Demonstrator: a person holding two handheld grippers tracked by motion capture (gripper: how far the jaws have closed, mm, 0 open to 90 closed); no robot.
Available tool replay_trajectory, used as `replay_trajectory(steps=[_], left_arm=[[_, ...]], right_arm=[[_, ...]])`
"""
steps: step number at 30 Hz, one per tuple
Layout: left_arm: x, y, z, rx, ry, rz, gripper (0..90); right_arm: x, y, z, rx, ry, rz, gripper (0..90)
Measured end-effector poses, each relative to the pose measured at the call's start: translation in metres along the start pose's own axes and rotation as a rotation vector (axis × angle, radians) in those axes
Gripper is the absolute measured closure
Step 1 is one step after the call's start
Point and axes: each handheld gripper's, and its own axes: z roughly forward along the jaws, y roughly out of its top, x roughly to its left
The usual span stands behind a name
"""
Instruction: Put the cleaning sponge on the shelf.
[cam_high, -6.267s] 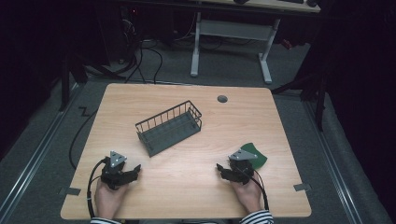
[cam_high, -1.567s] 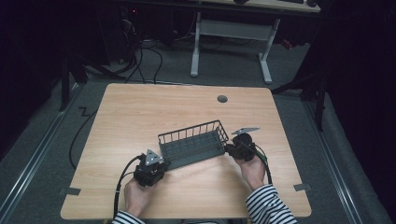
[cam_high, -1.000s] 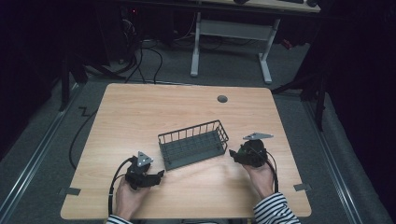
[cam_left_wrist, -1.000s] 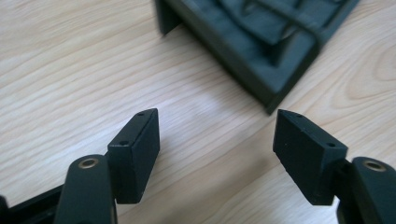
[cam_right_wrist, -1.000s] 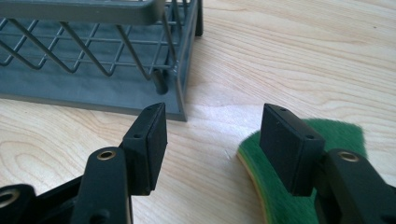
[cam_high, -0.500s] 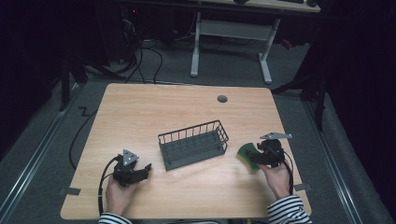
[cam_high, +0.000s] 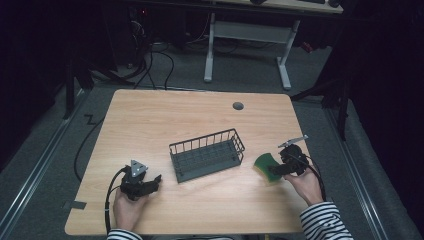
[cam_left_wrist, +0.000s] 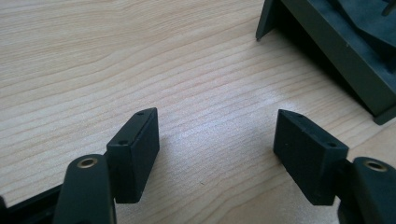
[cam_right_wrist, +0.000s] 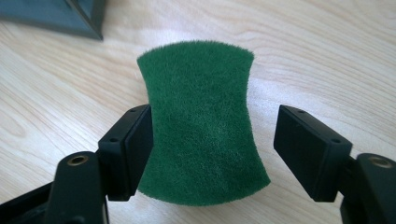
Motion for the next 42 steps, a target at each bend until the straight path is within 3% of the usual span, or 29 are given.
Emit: replay_trajectory(steps=[15, 27, 42], left_arm=[[0.001, 0.0, 0.0, -0.002, -0.012, -0.009, 31.5], [0.002, 0.0, -0.001, -0.002, -0.018, -0.011, 30.8], [-0.001, 0.0, 0.0, 0.003, -0.005, 0.008, 29.9]], right_arm=[[0.008, 0.028, 0.012, 0.151, 0.01, -0.099, 23.0], [0.006, 0.033, 0.028, 0.23, 0.006, -0.096, 21.5], [0.008, 0.032, 0.036, 0.25, 0.018, -0.115, 29.4]])
